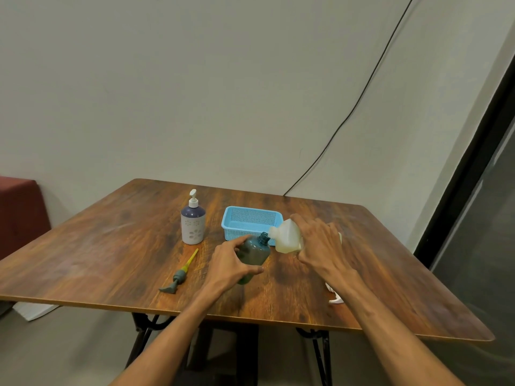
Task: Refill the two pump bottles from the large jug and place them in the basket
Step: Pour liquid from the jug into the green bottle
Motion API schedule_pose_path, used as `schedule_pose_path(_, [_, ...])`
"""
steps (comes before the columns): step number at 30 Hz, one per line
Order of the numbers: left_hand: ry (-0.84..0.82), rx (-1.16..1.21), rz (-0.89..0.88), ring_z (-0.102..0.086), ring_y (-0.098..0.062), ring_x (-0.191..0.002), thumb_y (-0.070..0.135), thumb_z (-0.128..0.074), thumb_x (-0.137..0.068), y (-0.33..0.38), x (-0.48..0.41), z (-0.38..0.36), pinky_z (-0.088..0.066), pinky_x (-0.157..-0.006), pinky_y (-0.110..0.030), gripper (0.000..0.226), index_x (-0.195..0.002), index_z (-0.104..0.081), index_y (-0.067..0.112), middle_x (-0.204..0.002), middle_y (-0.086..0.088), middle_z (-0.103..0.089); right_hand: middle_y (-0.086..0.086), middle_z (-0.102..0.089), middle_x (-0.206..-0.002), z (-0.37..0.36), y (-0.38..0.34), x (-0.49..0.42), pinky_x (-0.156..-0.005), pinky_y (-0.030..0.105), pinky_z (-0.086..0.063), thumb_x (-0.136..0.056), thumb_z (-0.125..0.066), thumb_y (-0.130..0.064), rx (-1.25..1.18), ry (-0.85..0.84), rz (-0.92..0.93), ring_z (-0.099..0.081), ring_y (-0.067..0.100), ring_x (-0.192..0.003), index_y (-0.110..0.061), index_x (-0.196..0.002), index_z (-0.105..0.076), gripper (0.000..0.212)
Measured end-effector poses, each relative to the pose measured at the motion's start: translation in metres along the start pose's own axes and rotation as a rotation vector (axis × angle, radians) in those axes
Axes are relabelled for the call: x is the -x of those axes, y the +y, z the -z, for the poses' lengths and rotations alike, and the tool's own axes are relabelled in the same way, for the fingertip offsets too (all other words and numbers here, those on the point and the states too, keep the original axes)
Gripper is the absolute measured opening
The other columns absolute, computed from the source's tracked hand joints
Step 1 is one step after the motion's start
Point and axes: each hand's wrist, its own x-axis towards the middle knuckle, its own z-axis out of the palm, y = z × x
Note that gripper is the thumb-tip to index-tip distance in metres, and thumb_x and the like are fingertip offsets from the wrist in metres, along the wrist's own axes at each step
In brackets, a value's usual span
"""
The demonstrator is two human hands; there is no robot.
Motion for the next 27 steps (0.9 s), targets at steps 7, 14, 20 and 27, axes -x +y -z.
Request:
schedule_pose_path(7, [0.002, -0.002, 0.001, -0.054, -0.005, -0.102, 0.033, -0.092, -0.064, 0.0014, 0.0011, -0.0002, -0.041, -0.07, -0.006, 0.091, -0.144, -0.05, 0.021, -0.132, -0.003, -0.06, 0.001, -0.064, -0.118, 0.0015, -0.0009, 0.0012, -0.078, 0.042, -0.042, -0.062, -0.083, -0.02, 0.009, -0.001, 0.0, -0.059, 0.026, -0.093, -0.021, -0.127, -0.053, 0.071])
schedule_pose_path(14, [0.012, 0.006, 0.002, -0.055, -0.007, -0.103, 0.033, -0.093, -0.062, 0.0016, 0.0024, -0.0008, -0.042, -0.074, -0.009, 0.091, -0.142, -0.052, 0.021, -0.13, -0.004, -0.062, 0.0, -0.062, -0.123, 0.0042, -0.0021, 0.0014, -0.077, 0.039, -0.035, -0.065, -0.079, -0.023, 0.018, -0.005, -0.004, -0.059, 0.028, -0.099, -0.021, -0.132, -0.051, 0.073])
schedule_pose_path(20, [0.011, 0.003, 0.003, -0.055, -0.007, -0.104, 0.033, -0.094, -0.062, 0.002, 0.0018, -0.0011, -0.043, -0.076, -0.01, 0.092, -0.143, -0.052, 0.021, -0.131, -0.004, -0.062, 0.0, -0.062, -0.121, 0.0071, -0.0028, 0.0014, -0.078, 0.041, -0.038, -0.064, -0.08, -0.021, 0.042, -0.007, 0.004, -0.058, 0.028, -0.097, -0.021, -0.131, -0.052, 0.073])
schedule_pose_path(27, [0.01, -0.006, -0.002, -0.053, -0.005, -0.102, 0.032, -0.093, -0.063, 0.0012, 0.0012, -0.0022, -0.041, -0.068, -0.006, 0.091, -0.143, -0.052, 0.021, -0.131, -0.003, -0.062, 0.0, -0.062, -0.121, 0.007, -0.0026, 0.0024, -0.081, 0.042, -0.038, -0.065, -0.081, -0.022, 0.035, -0.009, -0.001, -0.059, 0.027, -0.098, -0.021, -0.131, -0.051, 0.073])
